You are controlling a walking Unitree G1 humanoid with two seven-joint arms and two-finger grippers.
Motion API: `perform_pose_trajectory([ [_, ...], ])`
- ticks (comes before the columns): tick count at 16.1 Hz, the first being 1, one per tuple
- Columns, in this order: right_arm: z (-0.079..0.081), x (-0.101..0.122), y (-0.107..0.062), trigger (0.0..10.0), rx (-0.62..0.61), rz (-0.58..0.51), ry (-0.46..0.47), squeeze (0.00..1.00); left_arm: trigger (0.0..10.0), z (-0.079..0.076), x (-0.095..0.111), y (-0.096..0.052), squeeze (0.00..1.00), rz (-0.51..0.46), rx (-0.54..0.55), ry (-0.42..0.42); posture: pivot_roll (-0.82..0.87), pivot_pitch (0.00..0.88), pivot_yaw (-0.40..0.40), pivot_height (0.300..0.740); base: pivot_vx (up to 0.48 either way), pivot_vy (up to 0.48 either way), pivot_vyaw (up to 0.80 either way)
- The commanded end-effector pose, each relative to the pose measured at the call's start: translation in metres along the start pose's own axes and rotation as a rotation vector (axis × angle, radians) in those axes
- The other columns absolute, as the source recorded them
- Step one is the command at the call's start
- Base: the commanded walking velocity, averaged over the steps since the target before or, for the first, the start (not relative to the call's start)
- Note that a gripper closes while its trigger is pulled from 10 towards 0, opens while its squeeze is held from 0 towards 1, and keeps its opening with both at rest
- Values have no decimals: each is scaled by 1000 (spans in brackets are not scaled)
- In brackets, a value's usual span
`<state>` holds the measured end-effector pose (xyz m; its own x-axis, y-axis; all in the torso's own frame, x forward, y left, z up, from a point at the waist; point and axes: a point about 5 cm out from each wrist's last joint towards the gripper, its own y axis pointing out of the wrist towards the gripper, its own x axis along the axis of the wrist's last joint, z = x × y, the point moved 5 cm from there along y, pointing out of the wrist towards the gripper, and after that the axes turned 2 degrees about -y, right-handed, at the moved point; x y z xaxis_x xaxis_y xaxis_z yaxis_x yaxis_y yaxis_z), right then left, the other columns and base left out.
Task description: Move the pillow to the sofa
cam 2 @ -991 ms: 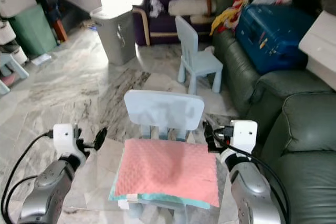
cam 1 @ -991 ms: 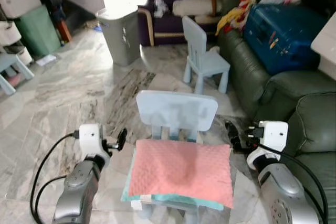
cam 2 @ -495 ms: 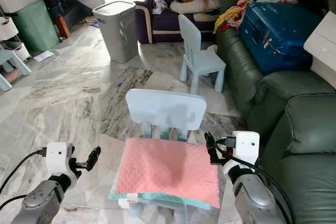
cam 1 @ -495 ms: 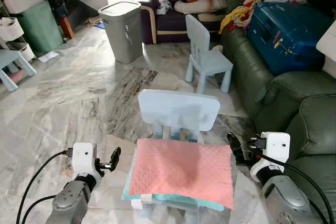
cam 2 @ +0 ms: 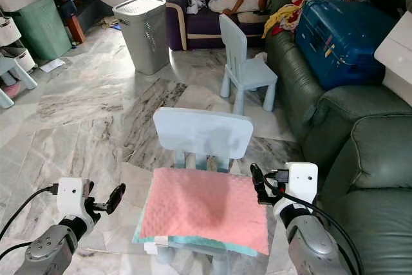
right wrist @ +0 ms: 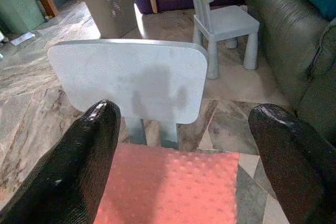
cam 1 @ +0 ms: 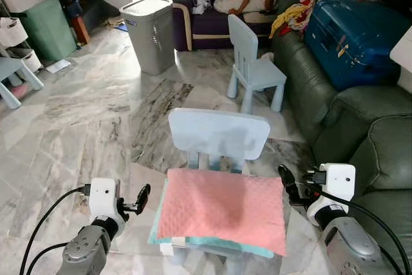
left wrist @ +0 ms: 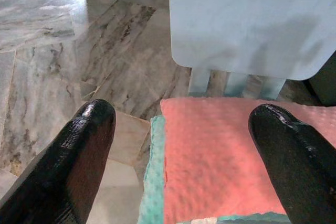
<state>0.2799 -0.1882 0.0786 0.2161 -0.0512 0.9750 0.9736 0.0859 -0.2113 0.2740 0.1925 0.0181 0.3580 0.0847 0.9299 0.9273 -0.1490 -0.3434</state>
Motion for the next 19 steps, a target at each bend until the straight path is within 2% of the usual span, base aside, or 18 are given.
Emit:
perform_pose_trajectory([
  [1, 1, 5, -1, 10000, 8, -11, -8, 0, 10000, 1, 3, -1, 0, -1, 0, 16, -176, 22, 40, 679, 0, 0, 0],
  [12, 6, 5, 3, 10000, 18, -8, -11, 0, 10000, 3, 4, 0, 0, -5, 10, 25, -170, 34, 40, 561, 0, 0, 0],
  [15, 7, 9, 10, 10000, 24, -20, -18, 0, 10000, 9, 9, 0, 0, -27, 54, 65, -163, 35, 38, 522, 0, 0, 0],
  [19, 8, 12, 14, 10000, 34, -27, -24, 0, 10000, 14, 13, 1, 0, -37, 71, 65, -157, 36, 31, 492, 0, 0, 0],
])
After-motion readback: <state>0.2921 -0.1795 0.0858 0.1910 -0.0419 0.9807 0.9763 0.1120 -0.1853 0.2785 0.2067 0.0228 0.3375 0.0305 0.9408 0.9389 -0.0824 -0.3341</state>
